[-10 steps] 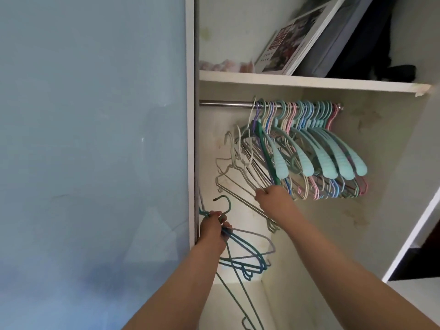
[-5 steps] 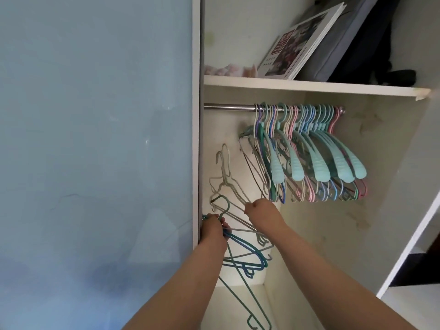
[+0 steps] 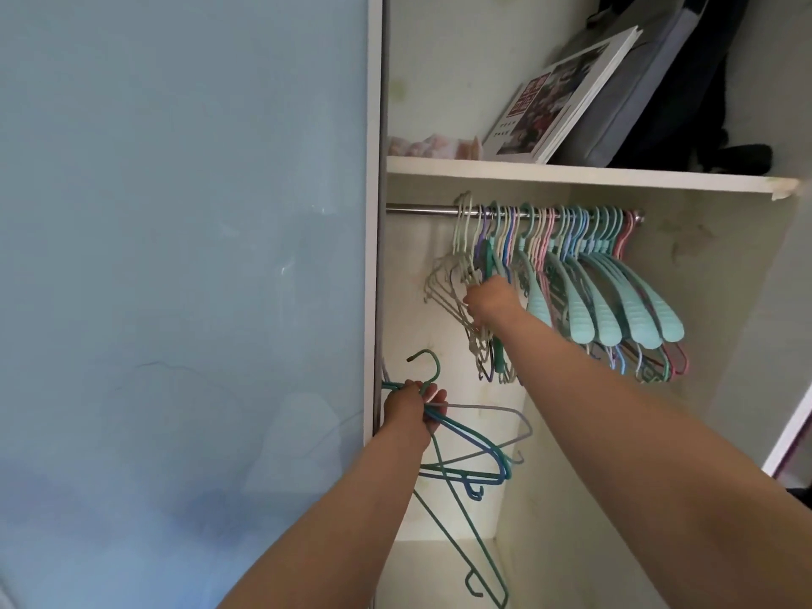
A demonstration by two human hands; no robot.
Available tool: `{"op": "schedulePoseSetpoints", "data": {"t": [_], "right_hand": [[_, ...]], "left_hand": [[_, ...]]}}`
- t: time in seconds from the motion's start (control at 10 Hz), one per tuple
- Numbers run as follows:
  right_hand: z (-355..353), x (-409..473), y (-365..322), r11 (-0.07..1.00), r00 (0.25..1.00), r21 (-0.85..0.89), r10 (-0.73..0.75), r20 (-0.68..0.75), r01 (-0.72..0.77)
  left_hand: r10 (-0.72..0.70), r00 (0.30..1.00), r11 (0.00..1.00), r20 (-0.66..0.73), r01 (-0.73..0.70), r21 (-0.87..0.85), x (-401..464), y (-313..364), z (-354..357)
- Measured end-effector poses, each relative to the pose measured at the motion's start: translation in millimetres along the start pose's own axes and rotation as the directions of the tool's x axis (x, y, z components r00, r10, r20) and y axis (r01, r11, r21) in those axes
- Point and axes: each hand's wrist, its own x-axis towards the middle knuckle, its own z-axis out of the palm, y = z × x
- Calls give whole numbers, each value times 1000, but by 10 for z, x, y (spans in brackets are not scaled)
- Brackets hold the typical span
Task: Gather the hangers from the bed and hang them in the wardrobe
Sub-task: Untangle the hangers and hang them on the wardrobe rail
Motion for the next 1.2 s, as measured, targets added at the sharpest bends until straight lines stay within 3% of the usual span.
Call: {"op": "schedulePoseSetpoints", "data": {"t": [0.1,0.2,0.3,0.4,0.5,0.6,0.7,0.8,1.0,1.1,1.2], "right_hand": [[19,-27,72,986,991,-168,17,135,6],[-14,-51,211,991,999,-134,22,32,-17],[-22,-26,365,992,988,104,84,-127,-71],[44,-100,492,997,987,-66,28,-156,-39],[96,-293,623,885,880,-417,-355,-316,208],[70,-506,728,791,856,-542,-463,-231,282],[4,-656,704,751,974,-633,-227,22,189],[-49,-788,674,582,992,-809,-124,16,85],[-85,-961,692,578,983,-814,-176,-56,58],[-105,-984,662,855,963,-513,68,260,78],[-97,-1021,695,987,828,-163,94,553,-4]], "left_hand": [[13,1000,999,15,-13,43,4,40,22],[22,999,997,34,-24,70,1,48,14],[11,997,994,71,-19,110,-19,28,12],[0,992,990,129,-18,138,-76,6,28],[-6,984,973,178,-35,227,-105,-24,44],[9,983,940,182,-71,335,-48,-51,63],[22,983,902,183,-99,420,-55,-54,121],[26,978,889,206,-117,442,-53,-38,176],[42,969,880,243,-151,451,-35,13,258],[69,966,871,248,-180,458,-4,13,289],[65,956,882,286,-189,431,-31,21,333]]}}
